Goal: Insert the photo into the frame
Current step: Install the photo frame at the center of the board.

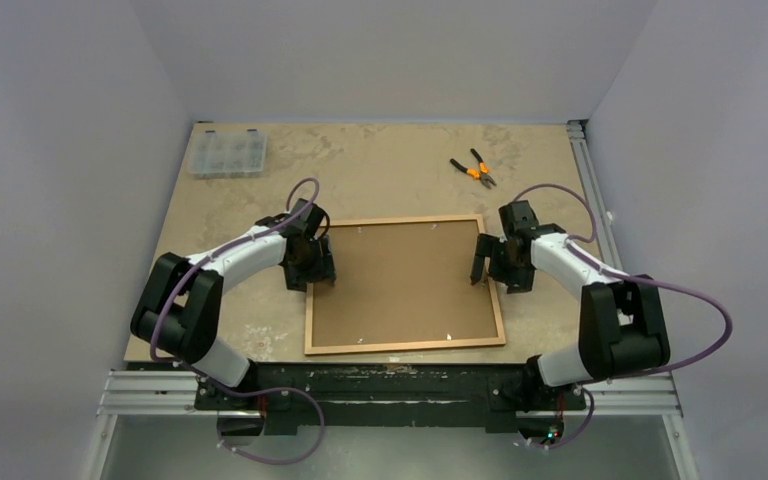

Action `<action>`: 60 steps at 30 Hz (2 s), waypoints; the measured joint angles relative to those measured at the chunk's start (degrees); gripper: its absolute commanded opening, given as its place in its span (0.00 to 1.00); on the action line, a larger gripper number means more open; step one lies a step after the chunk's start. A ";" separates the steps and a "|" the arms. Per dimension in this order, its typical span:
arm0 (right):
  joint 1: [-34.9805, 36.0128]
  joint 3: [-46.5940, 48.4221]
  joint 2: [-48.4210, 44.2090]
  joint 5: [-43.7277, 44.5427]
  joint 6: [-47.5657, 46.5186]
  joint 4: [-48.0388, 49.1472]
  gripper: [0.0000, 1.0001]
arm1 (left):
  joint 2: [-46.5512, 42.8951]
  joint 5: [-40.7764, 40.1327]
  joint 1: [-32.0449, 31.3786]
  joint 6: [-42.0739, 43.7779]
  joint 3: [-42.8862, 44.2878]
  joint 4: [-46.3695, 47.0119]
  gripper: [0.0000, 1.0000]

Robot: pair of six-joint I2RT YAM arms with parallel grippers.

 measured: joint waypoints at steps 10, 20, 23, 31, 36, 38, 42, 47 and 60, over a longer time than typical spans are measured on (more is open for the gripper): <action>0.74 0.11 1.81 1.11 1.01 0.02 0.69 | 0.50 0.00 0.00 0.00 0.00 0.15 0.62; 0.92 0.42 2.40 -0.20 1.86 0.81 0.22 | 0.57 -0.02 0.00 0.00 0.00 0.20 0.62; 0.39 0.98 2.45 0.50 1.22 -0.13 0.10 | 0.57 -0.22 0.00 0.02 0.00 0.17 0.62; 0.39 1.60 2.54 0.85 -0.31 -0.22 0.00 | 0.57 -0.85 0.07 0.17 0.00 0.22 0.62; 0.42 1.60 2.51 0.83 -0.31 -0.22 0.24 | 0.57 -0.87 0.07 0.17 0.00 0.22 0.62; 0.42 1.62 2.43 0.79 -0.07 -0.20 0.43 | 0.57 -0.85 0.07 0.17 0.00 0.22 0.61; 0.57 1.57 2.19 -0.72 0.76 0.70 0.72 | 0.55 -0.85 0.07 0.20 0.00 0.20 0.61; 0.83 1.57 -1.27 -3.76 1.22 1.40 0.79 | 0.46 -0.79 0.07 0.20 0.00 0.22 0.61; 0.83 1.53 -1.88 -5.90 1.55 1.73 0.79 | -2.47 -2.40 -0.42 2.12 0.90 -1.49 0.71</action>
